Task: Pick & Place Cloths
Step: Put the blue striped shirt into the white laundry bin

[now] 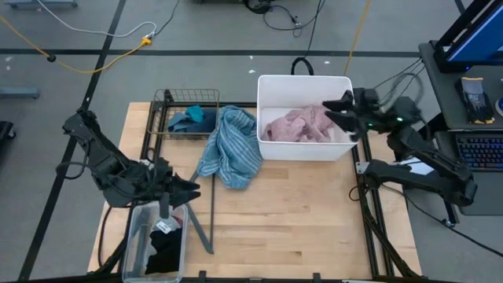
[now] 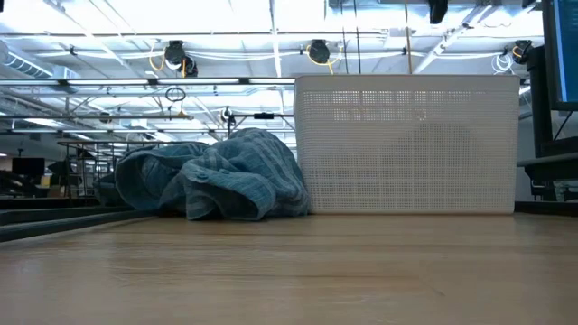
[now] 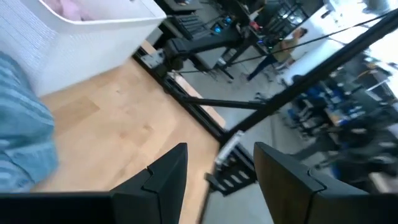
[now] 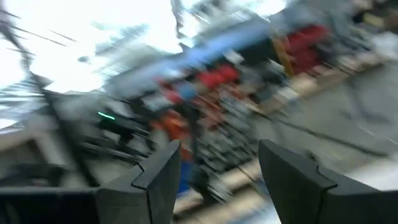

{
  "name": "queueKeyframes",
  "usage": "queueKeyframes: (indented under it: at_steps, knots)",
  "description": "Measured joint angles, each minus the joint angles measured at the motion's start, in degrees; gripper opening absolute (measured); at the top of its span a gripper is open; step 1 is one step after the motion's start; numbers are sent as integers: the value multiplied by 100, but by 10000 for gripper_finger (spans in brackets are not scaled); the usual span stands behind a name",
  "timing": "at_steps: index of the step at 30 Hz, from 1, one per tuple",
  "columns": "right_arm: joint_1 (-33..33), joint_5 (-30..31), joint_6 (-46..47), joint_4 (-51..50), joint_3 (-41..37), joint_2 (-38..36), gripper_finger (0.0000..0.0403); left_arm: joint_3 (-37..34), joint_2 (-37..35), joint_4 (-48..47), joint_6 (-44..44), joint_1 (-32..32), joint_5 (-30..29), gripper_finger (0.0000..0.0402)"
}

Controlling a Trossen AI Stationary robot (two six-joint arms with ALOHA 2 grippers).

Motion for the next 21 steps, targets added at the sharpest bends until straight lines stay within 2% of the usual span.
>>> queueKeyframes:
  at_steps: [5,9,14,21]
  knots:
    - [0,-840,511,1006,0,-297,205,0,210,37,1074,416,-37,186]
    - [0,-1239,737,1202,2,-521,204,0,489,292,2184,917,137,186]
    - [-1,-1240,803,1197,2,-707,207,0,986,729,3628,1654,956,186]
    - [-2,-1239,918,1196,2,-749,204,0,1471,689,4449,2706,1711,186]
